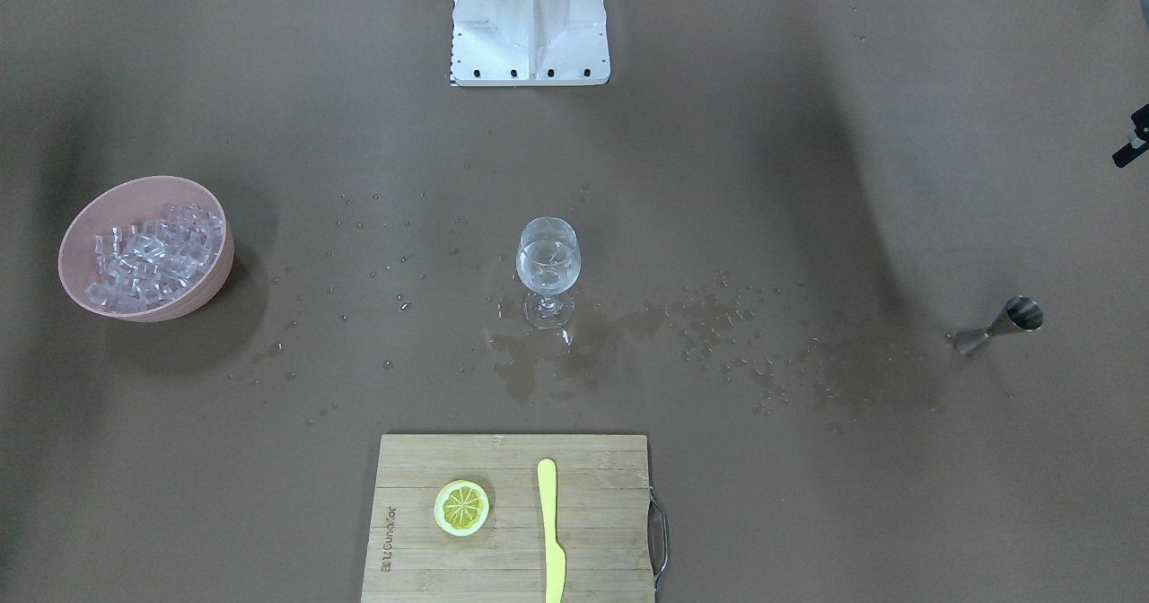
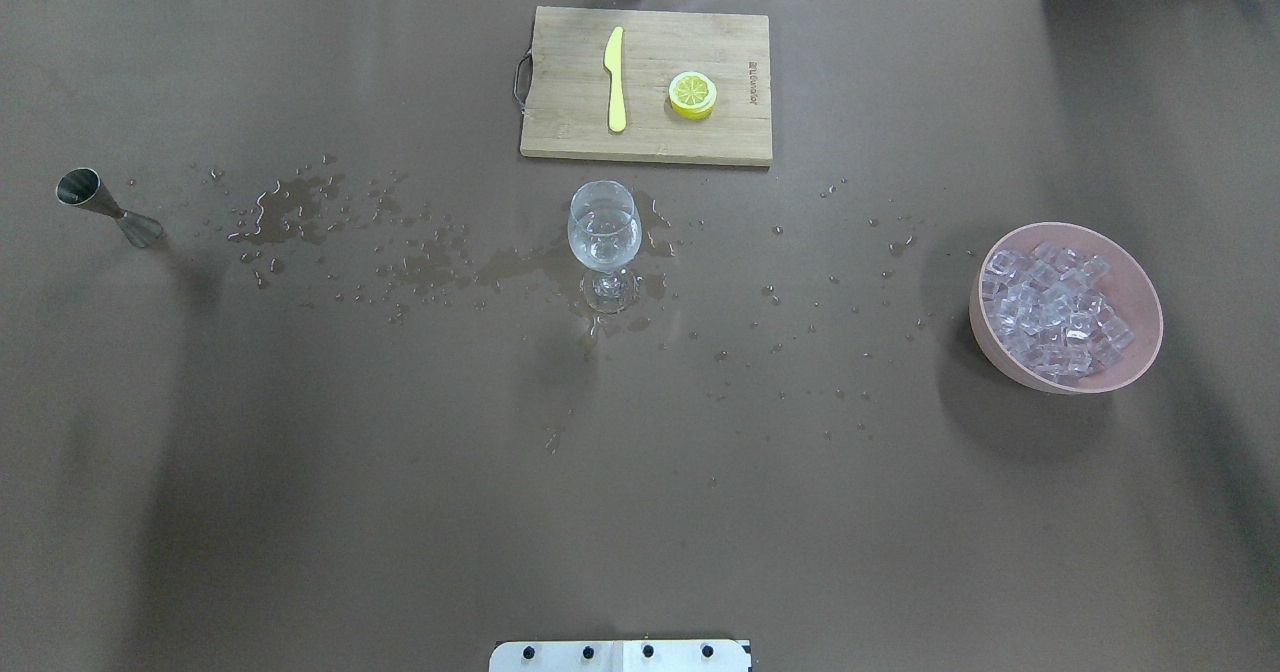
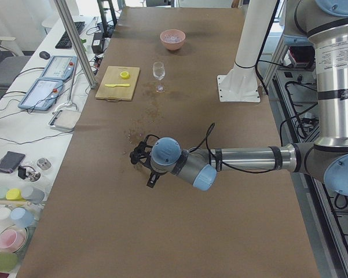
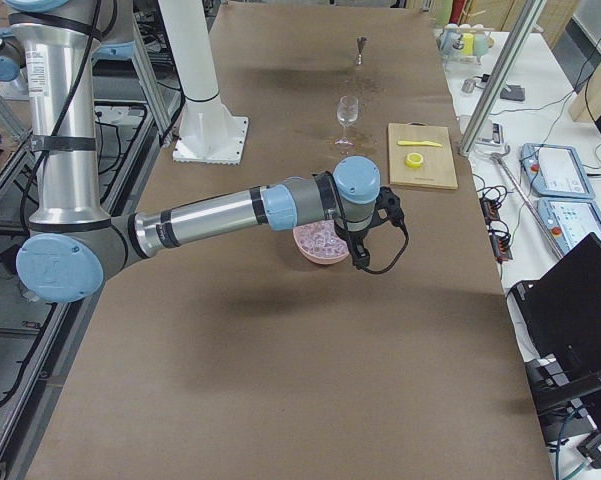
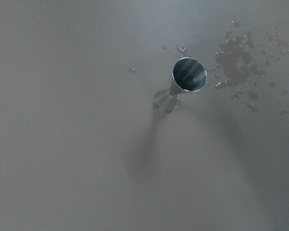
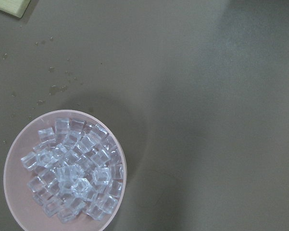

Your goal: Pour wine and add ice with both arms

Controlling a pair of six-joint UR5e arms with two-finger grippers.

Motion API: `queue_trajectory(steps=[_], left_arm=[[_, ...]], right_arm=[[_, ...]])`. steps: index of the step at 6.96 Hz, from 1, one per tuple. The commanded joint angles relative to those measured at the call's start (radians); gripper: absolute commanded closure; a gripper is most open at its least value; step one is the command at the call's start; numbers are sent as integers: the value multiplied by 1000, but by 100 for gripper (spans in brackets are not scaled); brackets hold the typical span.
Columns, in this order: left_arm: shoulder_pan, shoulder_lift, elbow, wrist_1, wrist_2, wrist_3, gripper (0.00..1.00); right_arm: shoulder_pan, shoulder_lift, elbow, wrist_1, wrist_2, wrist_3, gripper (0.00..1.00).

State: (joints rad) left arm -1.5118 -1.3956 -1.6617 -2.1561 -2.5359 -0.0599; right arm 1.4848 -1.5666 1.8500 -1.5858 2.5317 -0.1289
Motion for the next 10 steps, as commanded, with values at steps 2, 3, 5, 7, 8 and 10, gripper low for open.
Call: queue_trajectory(steps=[2,3,5,7,8,10], left_arm=[[-13,21,-30,-51,134,-12,1],[-11,20,-30,-50,141,-12,1],[-8,3,-6,-62,132,-12,1],[-4,6,2,-91,132,-17,1],[-1,13,16,-160,138,-23,1],[44,7,42,-270,143,-101,1]], right_arm=[[2,-3,-11,0,-14,0,0],[2,-1,-11,0,-37,0,0],[12,0,-9,0,-53,0,0],[12,0,-8,0,-48,2,0],[12,-1,-8,0,-48,2,0],[12,-3,-20,0,-48,2,0]])
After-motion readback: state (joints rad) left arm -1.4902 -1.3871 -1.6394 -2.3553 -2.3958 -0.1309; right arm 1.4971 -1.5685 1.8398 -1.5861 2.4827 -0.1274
